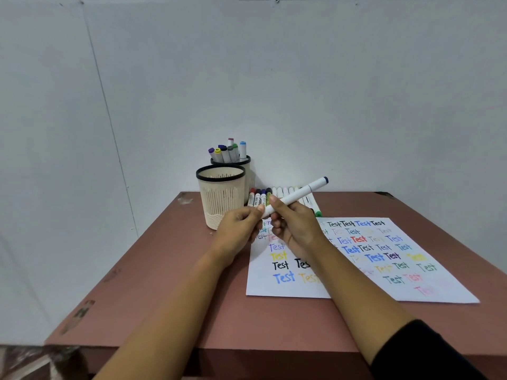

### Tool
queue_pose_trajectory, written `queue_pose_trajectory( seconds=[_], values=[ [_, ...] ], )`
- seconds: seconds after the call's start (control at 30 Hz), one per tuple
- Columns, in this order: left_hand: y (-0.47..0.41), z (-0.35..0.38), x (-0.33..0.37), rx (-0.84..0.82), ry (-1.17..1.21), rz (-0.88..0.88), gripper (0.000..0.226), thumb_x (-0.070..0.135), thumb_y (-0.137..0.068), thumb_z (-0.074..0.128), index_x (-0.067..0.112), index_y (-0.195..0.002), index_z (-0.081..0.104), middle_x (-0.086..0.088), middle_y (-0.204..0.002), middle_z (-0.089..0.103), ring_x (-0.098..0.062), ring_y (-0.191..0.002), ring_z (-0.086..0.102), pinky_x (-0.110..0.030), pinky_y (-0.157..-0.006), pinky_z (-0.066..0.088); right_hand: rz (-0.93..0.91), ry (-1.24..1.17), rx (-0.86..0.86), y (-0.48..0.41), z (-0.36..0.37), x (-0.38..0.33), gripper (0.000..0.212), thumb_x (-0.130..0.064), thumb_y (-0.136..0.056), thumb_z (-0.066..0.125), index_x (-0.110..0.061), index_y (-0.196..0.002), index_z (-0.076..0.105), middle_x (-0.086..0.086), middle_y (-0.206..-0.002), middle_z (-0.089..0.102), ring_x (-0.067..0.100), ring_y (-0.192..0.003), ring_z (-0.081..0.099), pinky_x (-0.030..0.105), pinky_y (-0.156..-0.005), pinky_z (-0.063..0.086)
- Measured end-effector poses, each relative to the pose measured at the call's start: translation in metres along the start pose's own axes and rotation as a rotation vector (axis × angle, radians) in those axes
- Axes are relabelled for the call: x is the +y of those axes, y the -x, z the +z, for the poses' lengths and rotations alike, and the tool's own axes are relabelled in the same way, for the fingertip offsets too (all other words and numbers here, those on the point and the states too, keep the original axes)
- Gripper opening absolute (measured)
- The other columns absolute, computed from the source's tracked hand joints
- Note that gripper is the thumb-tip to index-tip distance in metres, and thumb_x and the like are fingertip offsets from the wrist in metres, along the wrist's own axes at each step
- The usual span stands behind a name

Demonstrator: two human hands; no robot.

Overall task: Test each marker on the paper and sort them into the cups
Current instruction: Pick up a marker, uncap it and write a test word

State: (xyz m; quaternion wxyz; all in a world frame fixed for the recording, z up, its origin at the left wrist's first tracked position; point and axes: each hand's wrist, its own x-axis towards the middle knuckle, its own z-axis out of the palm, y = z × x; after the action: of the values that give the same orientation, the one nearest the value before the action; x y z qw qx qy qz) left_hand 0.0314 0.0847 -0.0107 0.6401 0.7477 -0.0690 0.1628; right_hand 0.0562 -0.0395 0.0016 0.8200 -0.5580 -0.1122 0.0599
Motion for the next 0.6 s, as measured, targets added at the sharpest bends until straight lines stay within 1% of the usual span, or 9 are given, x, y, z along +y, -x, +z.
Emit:
queue_pose_trajectory(
  seconds=[0.1, 0.23, 0.33, 0.4, 0.5, 0.6],
  values=[
    [0.0002, 0.0013, 0.0007, 0.008, -0.018, 0.016, 0.039, 0.025, -0.096, 0.049, -0.010, -0.081, 0.059, -0.004, -0.056, 0.045, -0.008, -0.041, 0.037, -0.018, -0.044, 0.031, -0.006, -0.009, -0.001, -0.0003, 0.0002, 0.0005, 0.015, -0.019, -0.089, 0.064, -0.008, -0.078, 0.062, 0.000, -0.055, 0.048, 0.007, -0.044, 0.043, 0.016, -0.044, 0.039],
    [0.0017, 0.0022, 0.0022, 0.007, -0.008, 0.044, 0.034, 0.022, -0.095, 0.050, -0.004, -0.075, 0.057, -0.005, -0.054, 0.040, -0.006, -0.040, 0.033, -0.015, -0.042, 0.029, -0.005, -0.030, -0.002, 0.0003, -0.0001, 0.0019, 0.016, -0.017, -0.089, 0.063, -0.006, -0.078, 0.062, 0.000, -0.055, 0.048, 0.007, -0.044, 0.043, 0.016, -0.044, 0.042],
    [0.0009, 0.0035, 0.0009, -0.008, 0.059, 0.014, 0.035, 0.021, -0.095, 0.049, -0.010, -0.081, 0.058, -0.006, -0.057, 0.037, -0.007, -0.041, 0.031, -0.017, -0.042, 0.028, 0.020, -0.056, -0.015, -0.0004, -0.0022, 0.0035, 0.016, -0.016, -0.089, 0.062, -0.005, -0.078, 0.061, 0.001, -0.055, 0.048, 0.007, -0.044, 0.043, 0.016, -0.045, 0.042],
    [0.0016, 0.0045, -0.0008, -0.018, 0.084, -0.002, 0.034, 0.020, -0.096, 0.049, -0.010, -0.082, 0.058, -0.005, -0.056, 0.035, -0.008, -0.042, 0.029, -0.020, -0.043, 0.027, 0.040, -0.063, -0.030, -0.0008, -0.0023, 0.0049, 0.016, -0.015, -0.090, 0.062, -0.005, -0.078, 0.060, 0.002, -0.056, 0.047, 0.007, -0.043, 0.043, 0.016, -0.044, 0.042],
    [0.0025, 0.0039, -0.0021, -0.026, 0.107, -0.015, 0.030, 0.020, -0.096, 0.049, -0.004, -0.080, 0.057, 0.000, -0.053, 0.036, -0.007, -0.041, 0.028, -0.019, -0.042, 0.026, 0.054, -0.085, -0.038, -0.0022, -0.0016, 0.0065, 0.016, -0.015, -0.090, 0.061, -0.005, -0.078, 0.059, 0.002, -0.054, 0.047, 0.006, -0.041, 0.043, 0.016, -0.044, 0.042],
    [0.0012, 0.0044, -0.0024, -0.001, 0.081, -0.019, 0.030, 0.022, -0.095, 0.051, -0.003, -0.078, 0.059, -0.002, -0.054, 0.040, -0.008, -0.041, 0.033, -0.019, -0.043, 0.030, 0.055, -0.072, -0.039, -0.0027, -0.0023, 0.0054, 0.015, -0.015, -0.090, 0.062, -0.005, -0.079, 0.060, 0.002, -0.055, 0.047, 0.006, -0.042, 0.043, 0.016, -0.043, 0.041]
  ],
)
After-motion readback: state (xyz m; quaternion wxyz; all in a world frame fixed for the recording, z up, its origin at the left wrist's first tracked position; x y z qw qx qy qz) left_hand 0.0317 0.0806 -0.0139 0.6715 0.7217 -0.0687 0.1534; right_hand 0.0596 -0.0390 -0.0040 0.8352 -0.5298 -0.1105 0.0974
